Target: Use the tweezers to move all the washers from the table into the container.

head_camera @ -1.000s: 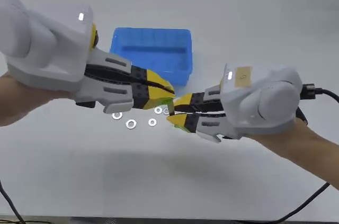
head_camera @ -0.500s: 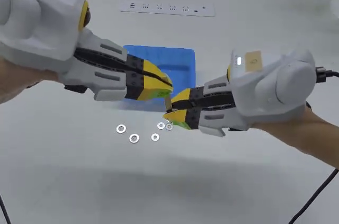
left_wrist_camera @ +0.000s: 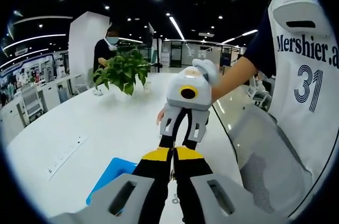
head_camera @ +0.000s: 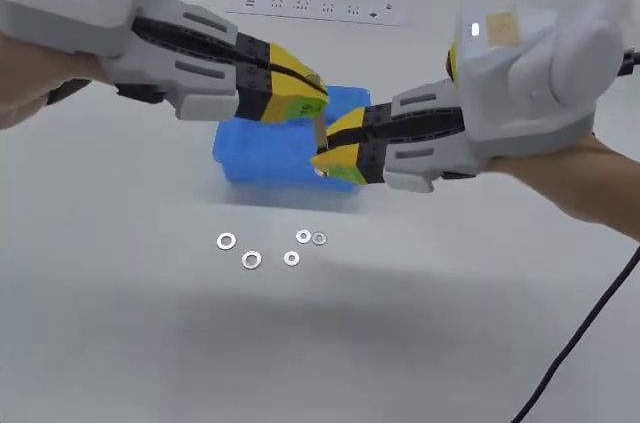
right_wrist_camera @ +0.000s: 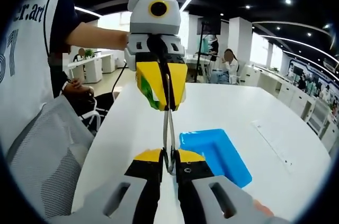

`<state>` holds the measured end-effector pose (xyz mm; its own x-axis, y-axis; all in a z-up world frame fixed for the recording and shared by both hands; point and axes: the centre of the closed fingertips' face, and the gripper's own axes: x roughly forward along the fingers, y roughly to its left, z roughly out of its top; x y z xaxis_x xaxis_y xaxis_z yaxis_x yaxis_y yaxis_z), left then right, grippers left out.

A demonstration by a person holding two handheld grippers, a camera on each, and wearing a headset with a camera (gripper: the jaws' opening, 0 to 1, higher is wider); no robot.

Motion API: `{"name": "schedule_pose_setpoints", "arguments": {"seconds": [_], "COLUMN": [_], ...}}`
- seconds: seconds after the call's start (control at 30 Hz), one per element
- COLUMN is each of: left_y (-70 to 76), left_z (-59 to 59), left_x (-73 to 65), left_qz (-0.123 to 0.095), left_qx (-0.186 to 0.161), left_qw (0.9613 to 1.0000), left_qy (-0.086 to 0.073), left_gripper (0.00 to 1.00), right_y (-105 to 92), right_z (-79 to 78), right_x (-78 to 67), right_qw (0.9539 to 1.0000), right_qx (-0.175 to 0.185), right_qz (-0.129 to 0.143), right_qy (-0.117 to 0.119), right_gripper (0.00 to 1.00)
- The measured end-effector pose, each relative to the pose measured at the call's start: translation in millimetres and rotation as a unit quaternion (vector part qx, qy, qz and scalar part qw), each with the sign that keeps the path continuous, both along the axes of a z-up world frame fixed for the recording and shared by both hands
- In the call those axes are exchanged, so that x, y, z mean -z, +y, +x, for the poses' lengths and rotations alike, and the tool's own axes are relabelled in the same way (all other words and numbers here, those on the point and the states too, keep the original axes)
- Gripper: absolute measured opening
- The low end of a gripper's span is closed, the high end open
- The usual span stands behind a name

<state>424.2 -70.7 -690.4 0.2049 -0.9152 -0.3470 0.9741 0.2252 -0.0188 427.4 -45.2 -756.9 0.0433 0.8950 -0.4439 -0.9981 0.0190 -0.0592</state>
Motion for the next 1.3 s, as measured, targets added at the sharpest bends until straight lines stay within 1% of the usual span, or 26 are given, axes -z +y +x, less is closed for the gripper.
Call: {"name": "schedule_pose_setpoints", "arguments": {"seconds": [0.13,0.2,0.27,0.33,0.37,0.4,0.43,0.5,0.6,0.63,0.7,0.73,0.8,0.83,0.93,1.0,1.1,1.17,1.3], "left_y": [3.9,6.0,9.9,14.3,15.2,16.3,16.9,18.8,20.6,20.8,21.4,21.4,21.1,21.0,21.0,20.9,21.5,22.0,21.4], "left_z": [13.1,19.7,29.7,40.4,43.4,48.1,50.7,57.8,66.6,69.1,74.6,76.4,81.0,82.2,88.0,90.1,91.8,91.4,89.7], "left_x": [2.9,3.5,5.6,11.3,13.7,17.9,20.6,28.9,40.1,45.5,54.8,58.6,66.7,69.2,77.2,81.4,87.8,90.9,94.7], "left_qz": [0.011,0.015,0.016,0.025,0.029,0.035,0.035,0.038,0.042,0.045,0.049,0.050,0.055,0.055,0.053,0.052,0.054,0.055,0.059], "left_qx": [0.005,0.006,0.007,0.006,0.007,0.010,0.011,0.012,0.011,0.013,0.012,0.012,0.013,0.013,0.014,0.015,0.015,0.017,0.021], "left_qw": [0.9999,0.9997,0.9996,0.9994,0.9993,0.9989,0.9990,0.9990,0.9989,0.9989,0.9987,0.9986,0.9984,0.9984,0.9985,0.9985,0.9984,0.9983,0.9980], "left_qy": [-0.009,-0.017,-0.020,-0.023,-0.023,-0.028,-0.025,-0.021,-0.015,-0.011,-0.008,-0.003,-0.004,-0.001,0.006,0.006,0.009,0.013,0.011], "left_gripper": [0.06,0.06,0.06,0.06,0.06,0.06,0.06,0.06,0.06,0.06,0.06,0.06,0.06,0.06,0.06,0.06,0.06,0.06,0.06], "right_y": [5.0,7.7,10.2,12.7,13.9,15.0,15.9,17.1,18.6,19.1,19.9,20.1,19.8,19.7,20.7,21.2,21.2,21.0,20.7], "right_z": [12.4,21.4,30.9,39.7,43.5,46.0,48.0,59.7,66.5,67.5,74.4,75.8,82.1,85.3,87.5,88.7,92.1,91.5,90.4], "right_x": [2.6,3.5,4.8,9.5,12.8,15.4,18.0,28.9,41.1,44.7,55.6,59.0,67.9,72.2,78.7,82.6,89.4,92.8,96.5], "right_qw": [0.9999,0.9998,0.9998,0.9998,0.9998,0.9998,0.9998,0.9998,0.9998,0.9998,0.9996,0.9996,0.9994,0.9993,0.9992,0.9991,0.9990,0.9987,0.9981], "right_qx": [-0.003,-0.001,0.000,0.001,0.001,0.000,-0.001,-0.002,-0.002,-0.004,-0.003,-0.004,0.000,0.000,0.001,0.001,0.000,-0.001,-0.006], "right_qz": [-0.004,-0.003,-0.001,-0.003,-0.004,-0.004,-0.005,-0.011,-0.015,-0.018,-0.027,-0.029,-0.035,-0.036,-0.039,-0.041,-0.044,-0.051,-0.061], "right_qy": [-0.014,-0.018,-0.019,-0.022,-0.021,-0.020,-0.020,-0.019,-0.008,-0.006,-0.006,-0.005,-0.002,0.001,0.010,0.012,0.014,0.009,0.000], "right_gripper": [0.10,0.10,0.10,0.10,0.10,0.10,0.10,0.10,0.10,0.10,0.10,0.10,0.10,0.10,0.10,0.10,0.10,0.10,0.10]}}
